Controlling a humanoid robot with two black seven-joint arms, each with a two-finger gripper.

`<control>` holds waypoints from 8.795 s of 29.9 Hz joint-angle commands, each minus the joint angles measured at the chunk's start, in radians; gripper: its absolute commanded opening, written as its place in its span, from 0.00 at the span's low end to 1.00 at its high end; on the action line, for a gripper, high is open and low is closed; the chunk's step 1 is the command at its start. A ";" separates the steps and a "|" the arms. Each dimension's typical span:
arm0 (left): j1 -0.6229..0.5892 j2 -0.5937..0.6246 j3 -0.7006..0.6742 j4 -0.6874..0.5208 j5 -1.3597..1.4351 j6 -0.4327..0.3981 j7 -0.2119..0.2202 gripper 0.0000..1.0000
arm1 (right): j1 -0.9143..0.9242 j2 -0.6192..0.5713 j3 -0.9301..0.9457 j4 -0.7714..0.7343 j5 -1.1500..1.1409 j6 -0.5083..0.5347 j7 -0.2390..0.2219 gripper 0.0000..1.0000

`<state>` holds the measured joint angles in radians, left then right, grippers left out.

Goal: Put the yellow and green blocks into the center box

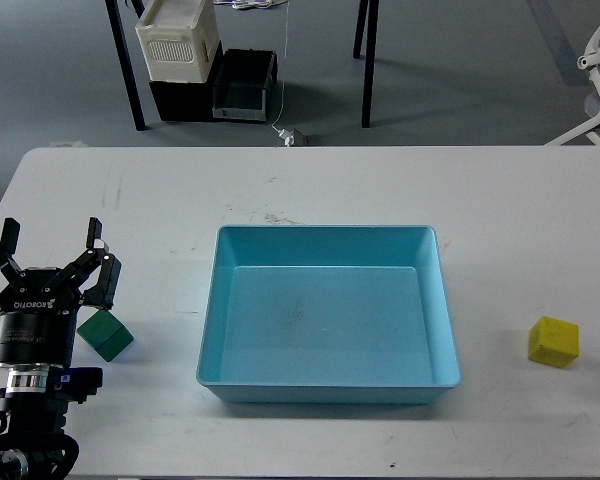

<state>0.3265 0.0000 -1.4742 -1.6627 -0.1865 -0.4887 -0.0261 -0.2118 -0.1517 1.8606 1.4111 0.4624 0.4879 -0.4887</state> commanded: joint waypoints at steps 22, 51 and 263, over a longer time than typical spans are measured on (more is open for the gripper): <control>-0.004 0.000 0.009 0.001 -0.048 0.000 0.003 1.00 | 0.012 -0.060 0.058 -0.011 0.002 0.001 0.000 1.00; -0.070 0.000 0.014 0.000 -0.048 0.000 0.008 1.00 | 0.612 -0.707 -0.621 -0.156 -0.415 0.001 0.000 1.00; -0.003 0.000 0.109 -0.005 -0.050 0.000 -0.009 1.00 | 0.328 0.152 0.302 0.003 -0.321 -0.299 0.000 1.00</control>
<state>0.3095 0.0000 -1.3665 -1.6676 -0.2356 -0.4887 -0.0347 0.1405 -0.0077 2.1773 1.4131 0.1381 0.1890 -0.4886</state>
